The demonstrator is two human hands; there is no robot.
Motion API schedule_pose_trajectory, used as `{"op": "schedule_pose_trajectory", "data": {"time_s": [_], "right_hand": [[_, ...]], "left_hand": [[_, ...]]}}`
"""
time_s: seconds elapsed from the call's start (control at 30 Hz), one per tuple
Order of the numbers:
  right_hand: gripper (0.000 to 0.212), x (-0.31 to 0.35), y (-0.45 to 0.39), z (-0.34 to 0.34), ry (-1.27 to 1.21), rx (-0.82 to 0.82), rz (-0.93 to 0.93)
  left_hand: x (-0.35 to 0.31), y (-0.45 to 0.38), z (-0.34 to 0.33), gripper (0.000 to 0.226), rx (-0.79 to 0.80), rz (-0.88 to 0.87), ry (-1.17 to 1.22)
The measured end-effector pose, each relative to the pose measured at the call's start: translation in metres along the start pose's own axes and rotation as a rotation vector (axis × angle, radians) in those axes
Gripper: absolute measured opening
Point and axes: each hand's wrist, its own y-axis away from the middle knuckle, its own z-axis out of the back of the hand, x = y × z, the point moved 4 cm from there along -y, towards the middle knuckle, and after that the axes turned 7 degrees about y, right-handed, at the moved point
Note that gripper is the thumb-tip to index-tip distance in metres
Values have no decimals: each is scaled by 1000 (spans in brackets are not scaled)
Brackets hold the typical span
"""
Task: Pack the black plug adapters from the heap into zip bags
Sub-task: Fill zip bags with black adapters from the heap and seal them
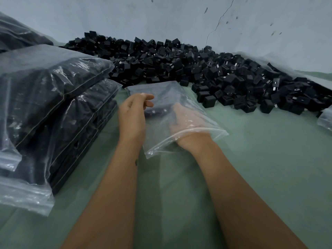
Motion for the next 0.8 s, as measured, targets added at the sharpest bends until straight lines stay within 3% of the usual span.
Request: {"op": "schedule_pose_trajectory", "data": {"time_s": [0.13, 0.23, 0.37, 0.43, 0.5, 0.57, 0.63, 0.7, 0.8], "right_hand": [[27, 0, 2, 0, -23, 25, -22], [10, -4, 16, 1, -45, 11, -37], [17, -5, 34, 6, 160, -92, 37], [23, -4, 40, 13, 194, -173, 60], [24, 2, 48, 25, 69, -296, 156], [22, 8, 57, 39, -50, -521, 300], [19, 5, 62, 50, -100, -700, 332], [19, -10, 61, 55, -167, -761, 233], [16, -45, 55, 56, -379, -744, -115]], "left_hand": [[0, 3, -3, 22, 129, -94, -148], [3, 4, -12, 24, 322, -261, -459], [11, 5, -17, 20, 436, -374, -836], [13, 4, -16, 13, 437, -391, -898], [13, 4, -15, 8, 442, -401, -918], [11, 5, -15, 5, 445, -406, -915], [8, 7, -16, 5, 445, -418, -952], [7, 8, -19, 9, 452, -415, -1034], [7, 13, -25, 14, 490, -396, -1115]]}}
